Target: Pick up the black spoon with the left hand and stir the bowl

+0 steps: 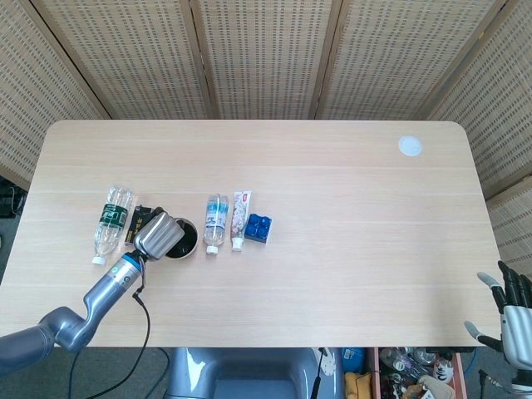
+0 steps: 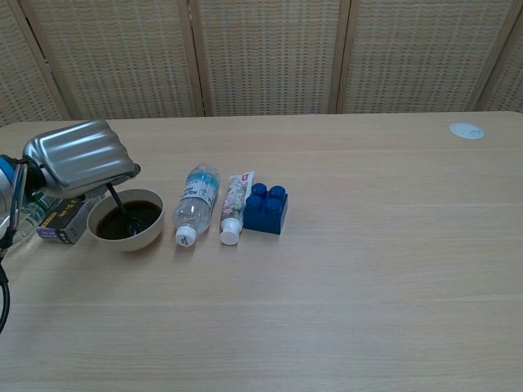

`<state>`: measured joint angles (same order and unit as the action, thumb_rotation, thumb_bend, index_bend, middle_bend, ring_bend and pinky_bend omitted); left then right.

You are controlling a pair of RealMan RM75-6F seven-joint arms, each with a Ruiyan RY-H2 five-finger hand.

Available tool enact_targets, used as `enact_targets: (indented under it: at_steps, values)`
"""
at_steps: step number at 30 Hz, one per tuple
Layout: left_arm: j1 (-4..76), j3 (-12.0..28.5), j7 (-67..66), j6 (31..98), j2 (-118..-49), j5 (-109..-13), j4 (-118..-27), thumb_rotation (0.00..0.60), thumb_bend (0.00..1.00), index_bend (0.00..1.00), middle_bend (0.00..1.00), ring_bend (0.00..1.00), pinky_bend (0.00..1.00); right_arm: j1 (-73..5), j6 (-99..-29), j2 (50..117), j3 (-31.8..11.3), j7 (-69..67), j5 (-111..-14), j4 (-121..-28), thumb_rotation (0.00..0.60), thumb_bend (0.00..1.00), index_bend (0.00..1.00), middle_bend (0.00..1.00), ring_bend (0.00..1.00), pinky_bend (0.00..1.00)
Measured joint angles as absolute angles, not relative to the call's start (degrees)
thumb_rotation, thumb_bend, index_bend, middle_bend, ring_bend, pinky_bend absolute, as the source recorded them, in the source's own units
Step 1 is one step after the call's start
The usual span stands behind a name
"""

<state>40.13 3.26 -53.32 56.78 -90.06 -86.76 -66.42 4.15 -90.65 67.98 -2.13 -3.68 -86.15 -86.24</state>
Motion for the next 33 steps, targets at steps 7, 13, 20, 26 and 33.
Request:
enact_targets:
  at_steps: [7,13,20,26,33]
  values:
    - [41.9,5.0,-55.0,55.8,-92.7,-84.8,-64.5,0.6,0.49,0.69,0.82,0.8,0.78,4.4,-90.6,68.0,-2.2,-3.7,-85.6,-86.0,0.6,0.19,0.22,0.09,0.0,0.0]
    - [43.3,6.2,-55.8,54.9,-94.6,-83.4,-61.6,0.6,0.49,0.69,0.82,0.8,0.78,4.6,-90.5,68.1,-2.2,-3.5,-85.2,-86.1,0.6,0.19,0.22,0.09,0.0,0.0]
    - [44.0,5.9,-55.7,54.4,-95.6,-82.5,-58.5,0.6,0.49,0.69,0.82,0.8,0.78,4.3,-90.0,68.1,-2.3,-3.0,-85.2,-86.4,0.6,0.19,0.22,0.09,0.0,0.0]
    - [43.0,4.4,-54.9,55.0,-94.4,-82.6,-58.5,0.6,0.49,0.69,0.82,0.8,0.78,4.2,-89.9,68.2,-2.3,-2.9,-85.4,-86.5,0.6,0.19,0.22,0.09,0.0,0.0]
    - [41.1,2.5,-53.4,56.9,-91.8,-83.4,-61.3,0.6,0.49,0.69,0.82,0.8,0.78,3.9,-89.8,68.2,-2.3,-2.8,-85.8,-86.5,0.6,0.19,0.22,0.09,0.0,0.0]
